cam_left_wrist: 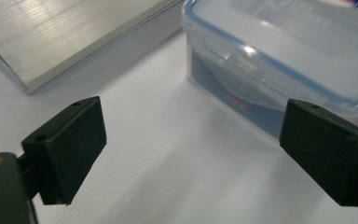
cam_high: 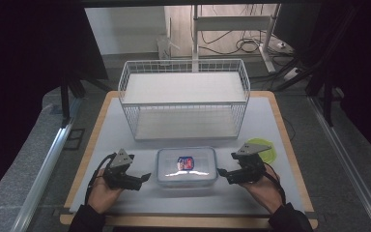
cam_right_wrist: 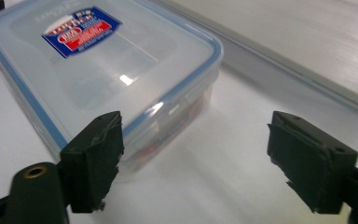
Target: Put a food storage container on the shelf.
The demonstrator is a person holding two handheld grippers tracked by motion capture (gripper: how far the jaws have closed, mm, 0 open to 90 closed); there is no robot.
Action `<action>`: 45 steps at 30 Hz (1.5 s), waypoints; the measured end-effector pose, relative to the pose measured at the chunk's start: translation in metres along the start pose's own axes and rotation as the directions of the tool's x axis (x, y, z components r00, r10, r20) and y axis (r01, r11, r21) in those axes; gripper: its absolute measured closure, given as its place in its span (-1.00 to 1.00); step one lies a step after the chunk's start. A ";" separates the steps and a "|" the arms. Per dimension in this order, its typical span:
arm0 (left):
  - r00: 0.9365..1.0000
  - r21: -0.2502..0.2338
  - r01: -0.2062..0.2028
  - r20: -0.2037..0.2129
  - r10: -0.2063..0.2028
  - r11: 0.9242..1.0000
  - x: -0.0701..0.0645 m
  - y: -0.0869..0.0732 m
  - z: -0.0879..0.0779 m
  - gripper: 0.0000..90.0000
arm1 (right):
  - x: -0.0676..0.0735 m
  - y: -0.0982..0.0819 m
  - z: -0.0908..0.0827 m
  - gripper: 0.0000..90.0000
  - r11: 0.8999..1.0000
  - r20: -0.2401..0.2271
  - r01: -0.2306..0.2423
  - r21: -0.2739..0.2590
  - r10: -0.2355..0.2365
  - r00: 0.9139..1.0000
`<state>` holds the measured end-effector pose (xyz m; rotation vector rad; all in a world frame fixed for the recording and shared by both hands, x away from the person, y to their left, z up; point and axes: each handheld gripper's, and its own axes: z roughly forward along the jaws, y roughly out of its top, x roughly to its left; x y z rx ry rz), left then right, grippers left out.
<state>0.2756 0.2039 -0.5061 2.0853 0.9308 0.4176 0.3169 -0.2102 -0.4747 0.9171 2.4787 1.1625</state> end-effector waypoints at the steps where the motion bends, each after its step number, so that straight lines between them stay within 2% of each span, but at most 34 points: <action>1: 1.000 0.004 0.009 0.010 -0.009 1.000 0.000 0.002 0.000 -0.85 | 0.000 0.001 -0.001 -0.65 1.000 -0.001 0.000 -0.003 0.000 1.000; 6: 0.998 0.003 0.030 0.055 -0.030 1.000 -0.001 0.009 0.001 -0.91 | 0.001 0.006 0.000 -0.75 1.000 -0.017 -0.006 -0.014 0.006 1.000; 9: 0.994 0.008 0.029 0.101 -0.029 1.000 -0.005 0.018 0.007 -0.94 | 0.003 0.010 0.005 -0.88 1.000 -0.055 -0.012 0.005 0.013 0.998; 10: 0.994 0.008 0.029 0.101 -0.029 1.000 -0.005 0.018 0.007 -0.96 | 0.003 0.010 0.005 -0.88 1.000 -0.055 -0.012 0.005 0.013 0.998; 11: 0.990 0.019 0.032 0.134 -0.035 0.999 -0.006 0.021 0.012 -0.99 | 0.006 0.012 0.008 -0.94 1.000 -0.074 -0.011 0.026 0.013 0.997; 12: 0.990 0.019 0.032 0.134 -0.035 0.999 -0.006 0.021 0.012 -0.99 | 0.006 0.012 0.008 -0.94 1.000 -0.074 -0.011 0.026 0.013 0.997; 13: 0.987 0.035 0.033 0.158 -0.038 0.999 -0.005 0.022 0.017 -0.99 | 0.008 0.014 0.013 -0.94 0.999 -0.102 -0.014 0.040 0.018 0.995; 15: 0.985 0.043 0.045 0.167 -0.052 0.998 -0.005 0.023 0.020 -1.00 | 0.009 0.014 0.015 -0.94 0.999 -0.116 -0.015 0.047 0.020 0.993; 16: 0.978 0.047 0.060 0.197 -0.068 0.997 -0.003 0.025 0.024 -1.00 | 0.009 0.016 0.021 -0.94 0.997 -0.138 -0.023 0.069 0.032 0.990; 17: 0.975 0.052 0.067 0.208 -0.076 0.996 -0.003 0.026 0.027 -1.00 | 0.008 0.016 0.023 -0.94 0.997 -0.148 -0.030 0.075 0.041 0.988; 18: 0.975 0.052 0.067 0.208 -0.076 0.996 -0.003 0.026 0.027 -1.00 | 0.007 0.017 0.026 -0.93 0.995 -0.160 -0.046 0.088 0.060 0.985; 19: 0.964 0.064 0.086 0.248 -0.100 0.994 -0.002 0.028 0.033 -1.00 | 0.006 0.017 0.029 -0.93 0.994 -0.172 -0.058 0.097 0.074 0.982; 21: 0.949 0.075 0.104 0.292 -0.121 0.992 -0.001 0.030 0.039 -1.00 | 0.004 0.018 0.034 -0.92 0.990 -0.199 -0.082 0.114 0.103 0.975; 22: 0.949 0.075 0.104 0.292 -0.121 0.992 -0.001 0.030 0.039 -1.00 | 0.003 0.018 0.037 -0.92 0.989 -0.210 -0.089 0.121 0.113 0.971; 23: 0.941 0.082 0.111 0.311 -0.132 0.990 -0.001 0.031 0.042 -1.00 | 0.003 0.018 0.037 -0.92 0.989 -0.210 -0.089 0.121 0.113 0.971; 24: 0.929 0.092 0.121 0.341 -0.146 0.988 0.000 0.033 0.048 -1.00 | 0.001 0.018 0.043 -0.93 0.985 -0.240 -0.110 0.133 0.140 0.961; 25: 0.923 0.098 0.124 0.354 -0.151 0.987 0.001 0.034 0.051 -1.00 | 0.001 0.019 0.046 -0.96 0.981 -0.252 -0.125 0.146 0.159 0.954; 26: 0.923 0.098 0.124 0.354 -0.151 0.987 0.001 0.034 0.051 -1.00 | 0.001 0.019 0.046 -0.96 0.981 -0.252 -0.125 0.146 0.159 0.954; 27: 0.916 0.105 0.131 0.368 -0.161 0.986 0.002 0.034 0.053 -1.00 | 0.000 0.019 0.049 -0.97 0.979 -0.259 -0.138 0.153 0.174 0.950; 28: 0.901 0.112 0.156 0.391 -0.188 0.981 0.006 0.034 0.057 -1.00 | -0.002 0.019 0.052 -0.96 0.974 -0.281 -0.164 0.159 0.203 0.938; 29: 0.901 0.112 0.156 0.391 -0.188 0.981 0.006 0.034 0.057 -1.00 | -0.003 0.019 0.054 -0.98 0.970 -0.284 -0.177 0.164 0.218 0.934; 30: 0.889 0.122 0.176 0.407 -0.211 0.977 0.008 0.032 0.059 -1.00 | -0.003 0.019 0.055 -0.99 0.969 -0.283 -0.184 0.166 0.226 0.932; 31: 0.889 0.122 0.176 0.407 -0.211 0.977 0.008 0.032 0.059 -1.00 | -0.003 0.019 0.055 -0.99 0.969 -0.283 -0.184 0.166 0.226 0.932; 33: 0.885 0.142 0.175 0.412 -0.219 0.974 0.006 0.031 0.057 -1.00 | -0.003 0.019 0.055 -0.97 0.967 -0.281 -0.191 0.170 0.234 0.931; 34: 0.885 0.154 0.164 0.414 -0.214 0.974 0.004 0.031 0.056 -1.00 | -0.003 0.018 0.054 -0.93 0.963 -0.284 -0.203 0.180 0.248 0.926; 35: 0.889 0.158 0.159 0.406 -0.211 0.975 0.001 0.030 0.053 -1.00 | -0.003 0.018 0.053 -0.91 0.960 -0.288 -0.207 0.187 0.255 0.923; 38: 0.894 0.164 0.160 0.393 -0.213 0.973 -0.002 0.031 0.050 -0.95 | -0.001 0.015 0.049 -0.85 0.957 -0.293 -0.212 0.198 0.264 0.919; 40: 0.906 0.165 0.150 0.372 -0.202 0.975 -0.007 0.031 0.045 -0.93 | 0.000 0.014 0.047 -0.82 0.957 -0.292 -0.209 0.200 0.262 0.920; 41: 0.917 0.157 0.131 0.357 -0.180 0.979 -0.012 0.030 0.040 -0.88 | 0.003 0.013 0.043 -0.76 0.961 -0.285 -0.202 0.189 0.251 0.925; 42: 0.918 0.150 0.134 0.355 -0.180 0.980 -0.014 0.029 0.037 -0.84 | 0.005 0.013 0.040 -0.72 0.964 -0.278 -0.193 0.184 0.239 0.930; 45: 0.919 0.130 0.145 0.351 -0.183 0.981 -0.015 0.025 0.033 -0.69 | 0.008 0.011 0.035 -0.63 0.967 -0.269 -0.188 0.174 0.230 0.935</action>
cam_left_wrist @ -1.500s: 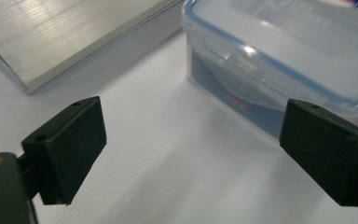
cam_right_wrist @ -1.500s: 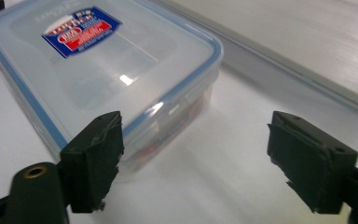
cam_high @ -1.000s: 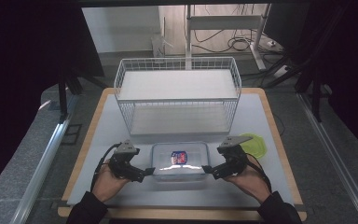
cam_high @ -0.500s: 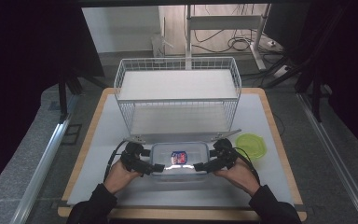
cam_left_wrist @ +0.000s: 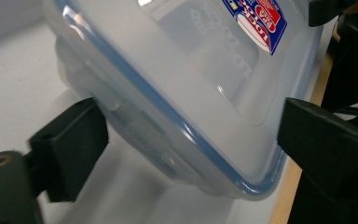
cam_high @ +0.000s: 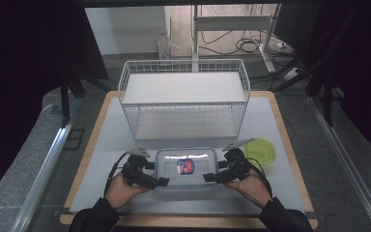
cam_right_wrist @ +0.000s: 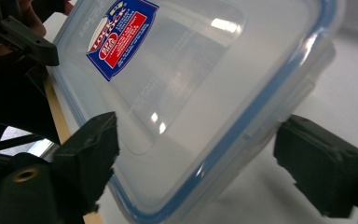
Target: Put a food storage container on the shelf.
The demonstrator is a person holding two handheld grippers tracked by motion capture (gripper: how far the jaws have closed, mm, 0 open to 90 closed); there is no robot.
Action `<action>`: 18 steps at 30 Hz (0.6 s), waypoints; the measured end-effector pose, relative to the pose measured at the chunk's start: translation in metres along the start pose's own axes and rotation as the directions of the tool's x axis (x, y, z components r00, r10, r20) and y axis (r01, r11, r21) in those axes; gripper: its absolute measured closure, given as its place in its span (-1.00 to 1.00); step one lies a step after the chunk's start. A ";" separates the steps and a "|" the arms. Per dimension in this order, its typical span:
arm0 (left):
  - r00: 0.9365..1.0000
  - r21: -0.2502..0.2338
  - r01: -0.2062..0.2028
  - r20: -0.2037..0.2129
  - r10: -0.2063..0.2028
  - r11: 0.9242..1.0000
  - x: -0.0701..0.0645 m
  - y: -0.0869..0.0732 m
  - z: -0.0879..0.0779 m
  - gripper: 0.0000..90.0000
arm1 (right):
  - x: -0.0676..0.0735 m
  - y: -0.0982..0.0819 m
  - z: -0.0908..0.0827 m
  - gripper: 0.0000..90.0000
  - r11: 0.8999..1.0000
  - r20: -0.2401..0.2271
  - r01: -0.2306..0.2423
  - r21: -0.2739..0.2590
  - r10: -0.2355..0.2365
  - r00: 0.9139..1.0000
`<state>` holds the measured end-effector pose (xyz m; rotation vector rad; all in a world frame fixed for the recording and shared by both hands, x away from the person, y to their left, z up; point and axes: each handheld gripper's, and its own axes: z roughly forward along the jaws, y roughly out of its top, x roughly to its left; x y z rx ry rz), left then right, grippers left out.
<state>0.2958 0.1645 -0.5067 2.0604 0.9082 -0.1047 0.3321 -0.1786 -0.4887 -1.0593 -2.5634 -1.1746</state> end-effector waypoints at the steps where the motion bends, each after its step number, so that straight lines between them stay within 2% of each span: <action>1: 1.000 -0.028 0.014 0.000 -0.014 1.000 0.000 -0.003 -0.004 -0.62 | 0.003 -0.003 -0.004 -0.55 1.000 0.007 0.007 -0.011 -0.007 1.000; 4: 1.000 -0.044 0.018 0.004 -0.018 0.999 -0.001 -0.005 -0.007 -0.48 | 0.007 -0.008 -0.007 -0.45 1.000 0.012 0.002 -0.019 -0.001 1.000; 5: 0.998 -0.080 0.055 0.019 -0.053 0.995 0.001 -0.009 -0.011 -0.39 | 0.007 -0.010 -0.008 -0.42 1.000 0.011 0.003 -0.023 -0.003 1.000; 6: 0.998 -0.080 0.055 0.019 -0.053 0.995 0.001 -0.009 -0.011 -0.29 | 0.008 -0.011 -0.010 -0.35 1.000 0.009 0.001 -0.029 0.000 1.000; 7: 0.997 -0.112 0.067 0.038 -0.063 0.991 0.002 -0.014 -0.016 -0.19 | 0.008 -0.012 -0.013 -0.26 0.999 0.007 -0.011 -0.043 0.011 1.000; 8: 0.997 -0.112 0.067 0.038 -0.063 0.991 0.002 -0.014 -0.016 -0.13 | 0.008 -0.012 -0.013 -0.26 0.999 0.007 -0.011 -0.043 0.011 1.000; 10: 0.998 -0.125 0.064 0.035 -0.060 0.990 0.000 -0.016 -0.019 -0.10 | 0.005 -0.012 -0.018 -0.13 0.997 -0.011 -0.025 -0.079 0.024 1.000; 11: 0.998 -0.133 0.067 0.017 -0.065 0.989 -0.004 -0.018 -0.019 -0.09 | 0.003 -0.013 -0.018 -0.09 0.994 -0.022 -0.047 -0.096 0.045 0.999; 14: 0.998 -0.138 0.065 0.007 -0.065 0.988 -0.007 -0.018 -0.019 -0.08 | 0.002 -0.013 -0.019 -0.04 0.993 -0.032 -0.065 -0.103 0.062 0.998; 16: 0.997 -0.152 0.080 0.010 -0.079 0.985 -0.005 -0.018 -0.019 -0.06 | -0.002 -0.015 -0.022 0.07 0.986 -0.069 -0.113 -0.120 0.105 0.992; 18: 0.996 -0.154 0.088 0.012 -0.087 0.984 -0.005 -0.018 -0.019 -0.06 | -0.003 -0.016 -0.022 0.07 0.984 -0.077 -0.124 -0.126 0.115 0.990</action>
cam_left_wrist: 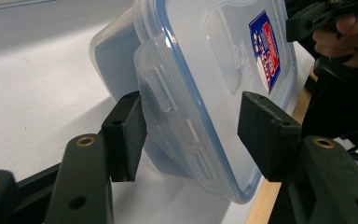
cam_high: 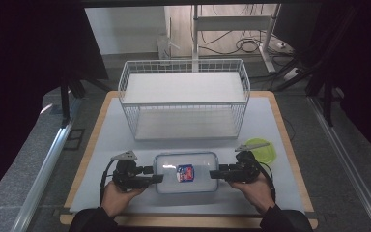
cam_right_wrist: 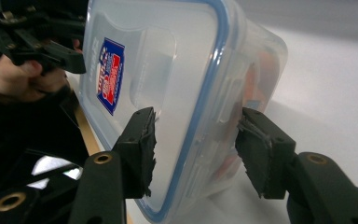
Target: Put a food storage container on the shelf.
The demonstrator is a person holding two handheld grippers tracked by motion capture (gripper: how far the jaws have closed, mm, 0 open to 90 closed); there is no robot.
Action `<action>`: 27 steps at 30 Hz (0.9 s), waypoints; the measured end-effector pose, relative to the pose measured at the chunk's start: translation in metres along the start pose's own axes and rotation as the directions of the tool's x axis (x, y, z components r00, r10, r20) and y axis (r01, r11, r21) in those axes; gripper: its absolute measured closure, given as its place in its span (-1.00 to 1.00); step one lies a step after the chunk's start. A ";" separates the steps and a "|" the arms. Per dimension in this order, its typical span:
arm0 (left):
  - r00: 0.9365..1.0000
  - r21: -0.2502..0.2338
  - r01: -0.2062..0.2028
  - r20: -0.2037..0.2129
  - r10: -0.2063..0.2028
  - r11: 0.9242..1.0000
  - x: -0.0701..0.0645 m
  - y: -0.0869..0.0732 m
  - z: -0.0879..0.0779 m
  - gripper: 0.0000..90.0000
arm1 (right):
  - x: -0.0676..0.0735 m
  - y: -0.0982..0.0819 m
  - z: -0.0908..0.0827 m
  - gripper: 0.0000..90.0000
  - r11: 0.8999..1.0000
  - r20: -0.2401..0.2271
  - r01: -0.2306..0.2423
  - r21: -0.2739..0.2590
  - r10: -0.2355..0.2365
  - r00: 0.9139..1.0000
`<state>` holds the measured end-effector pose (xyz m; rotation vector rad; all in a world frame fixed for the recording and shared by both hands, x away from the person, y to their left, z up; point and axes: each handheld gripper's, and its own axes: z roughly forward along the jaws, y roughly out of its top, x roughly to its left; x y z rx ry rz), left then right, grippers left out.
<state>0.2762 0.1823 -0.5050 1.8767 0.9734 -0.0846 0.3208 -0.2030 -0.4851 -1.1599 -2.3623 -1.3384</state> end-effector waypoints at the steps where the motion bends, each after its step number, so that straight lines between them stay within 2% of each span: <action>1: 1.000 -0.009 0.012 -0.004 -0.012 1.000 0.001 0.001 0.001 -0.06 | -0.001 0.000 0.000 0.08 1.000 -0.001 -0.012 -0.004 0.012 1.000; 5: 0.999 -0.025 0.031 -0.014 -0.031 0.999 0.001 0.003 0.001 -0.03 | 0.000 0.000 0.000 0.12 0.999 0.007 -0.037 -0.014 0.037 0.999; 8: 0.999 -0.033 0.024 -0.030 -0.025 0.999 0.000 0.005 0.001 0.01 | -0.001 0.000 -0.002 0.17 0.998 0.002 -0.058 -0.035 0.058 0.998; 12: 0.999 -0.036 0.018 -0.046 -0.019 0.999 -0.001 0.008 0.000 0.04 | 0.002 0.002 -0.002 0.18 0.998 0.029 -0.038 -0.044 0.040 0.999; 17: 0.998 -0.033 0.013 -0.059 -0.015 0.999 -0.001 0.010 0.001 0.04 | 0.002 0.003 -0.002 0.18 0.998 0.035 -0.037 -0.058 0.039 0.999; 19: 0.998 -0.035 0.005 -0.064 -0.008 0.999 -0.001 0.013 0.001 0.04 | 0.004 0.006 -0.004 0.18 0.997 0.049 -0.020 -0.072 0.023 0.999; 27: 0.996 -0.063 -0.040 -0.081 0.035 0.997 -0.006 0.030 -0.010 0.05 | 0.008 0.018 -0.009 0.18 0.994 0.038 0.007 -0.108 -0.003 0.999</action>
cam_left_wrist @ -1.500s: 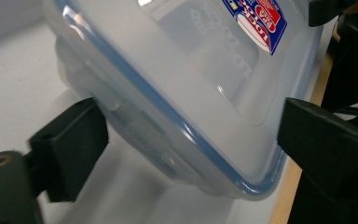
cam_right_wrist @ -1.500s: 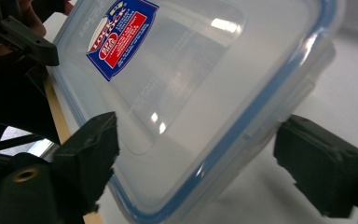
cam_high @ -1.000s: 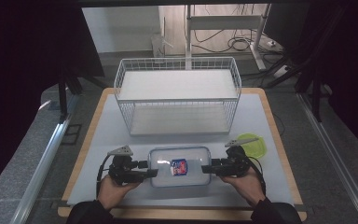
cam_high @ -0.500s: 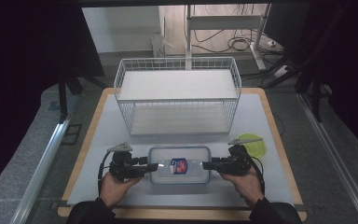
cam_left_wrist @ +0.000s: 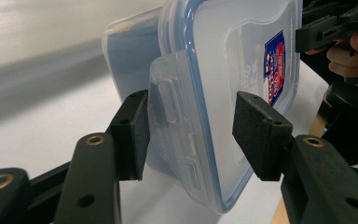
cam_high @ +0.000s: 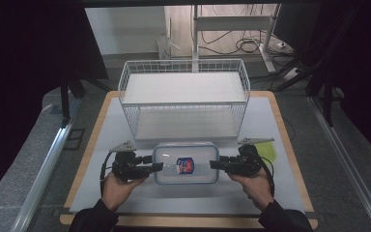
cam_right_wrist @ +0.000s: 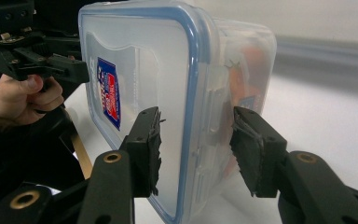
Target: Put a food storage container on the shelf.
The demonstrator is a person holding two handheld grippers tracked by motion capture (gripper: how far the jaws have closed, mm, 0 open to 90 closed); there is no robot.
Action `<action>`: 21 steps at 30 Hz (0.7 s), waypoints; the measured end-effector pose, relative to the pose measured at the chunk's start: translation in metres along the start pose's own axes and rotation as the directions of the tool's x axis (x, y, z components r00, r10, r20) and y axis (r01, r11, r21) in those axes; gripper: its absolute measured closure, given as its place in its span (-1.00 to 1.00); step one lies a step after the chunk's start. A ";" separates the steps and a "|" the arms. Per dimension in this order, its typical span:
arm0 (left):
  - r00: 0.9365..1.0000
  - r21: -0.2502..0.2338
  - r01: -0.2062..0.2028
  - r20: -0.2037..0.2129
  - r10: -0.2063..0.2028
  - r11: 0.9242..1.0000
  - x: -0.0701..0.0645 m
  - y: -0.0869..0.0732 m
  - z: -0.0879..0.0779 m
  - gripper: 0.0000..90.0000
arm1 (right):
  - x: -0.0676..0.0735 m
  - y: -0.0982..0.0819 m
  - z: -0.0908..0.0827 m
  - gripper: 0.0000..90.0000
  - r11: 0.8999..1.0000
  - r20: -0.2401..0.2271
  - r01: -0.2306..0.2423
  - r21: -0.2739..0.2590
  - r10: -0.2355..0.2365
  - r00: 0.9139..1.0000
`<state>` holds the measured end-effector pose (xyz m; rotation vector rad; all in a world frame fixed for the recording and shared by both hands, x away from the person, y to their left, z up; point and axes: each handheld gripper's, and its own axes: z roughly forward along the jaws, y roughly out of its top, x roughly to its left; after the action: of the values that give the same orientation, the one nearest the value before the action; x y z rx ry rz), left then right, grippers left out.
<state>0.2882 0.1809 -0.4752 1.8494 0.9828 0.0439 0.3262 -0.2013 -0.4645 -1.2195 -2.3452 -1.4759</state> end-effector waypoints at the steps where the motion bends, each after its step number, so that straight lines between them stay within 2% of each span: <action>1: 1.000 -0.003 -0.014 -0.004 0.014 1.000 0.000 0.007 -0.002 0.05 | 0.002 0.005 -0.002 0.18 1.000 0.001 0.009 -0.010 -0.009 1.000; 2: 1.000 -0.003 -0.014 -0.004 0.014 1.000 0.000 0.007 -0.002 0.05 | 0.002 0.007 -0.003 0.18 1.000 0.001 0.012 -0.016 -0.012 1.000; 4: 0.999 -0.007 -0.033 -0.006 0.033 0.999 -0.001 0.019 -0.004 0.05 | 0.003 0.012 -0.006 0.18 0.999 0.003 0.017 -0.031 -0.017 1.000; 5: 0.999 -0.007 -0.033 -0.006 0.033 0.999 -0.001 0.019 -0.004 0.05 | 0.003 0.015 -0.007 0.18 0.999 0.002 0.017 -0.039 -0.016 1.000; 6: 0.999 -0.011 -0.044 -0.009 0.044 0.999 -0.001 0.028 -0.006 0.05 | 0.003 0.018 -0.009 0.18 0.999 0.005 0.023 -0.049 -0.023 1.000; 7: 0.999 -0.011 -0.044 -0.009 0.044 0.999 -0.001 0.028 -0.006 0.05 | 0.003 0.018 -0.009 0.18 0.999 0.005 0.023 -0.049 -0.023 1.000; 10: 0.998 -0.024 -0.060 -0.010 0.059 0.998 -0.002 0.045 -0.012 0.06 | 0.008 0.034 -0.016 0.18 0.997 0.013 0.042 -0.072 -0.041 0.999; 11: 0.998 -0.024 -0.060 -0.010 0.059 0.998 -0.002 0.045 -0.012 0.06 | 0.008 0.034 -0.016 0.18 0.997 0.013 0.042 -0.072 -0.041 0.999; 14: 0.998 -0.039 -0.062 -0.012 0.062 0.997 -0.002 0.060 -0.018 0.06 | 0.013 0.051 -0.021 0.18 0.994 0.018 0.066 -0.083 -0.064 0.998; 21: 0.998 -0.055 -0.060 -0.011 0.060 0.997 0.002 0.078 -0.024 0.06 | 0.017 0.075 -0.025 0.18 0.993 0.025 0.081 -0.083 -0.079 0.997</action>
<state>0.3261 0.1865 -0.4033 1.8295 0.9235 0.1152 0.3578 -0.1961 -0.3906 -1.1792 -2.3951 -1.6098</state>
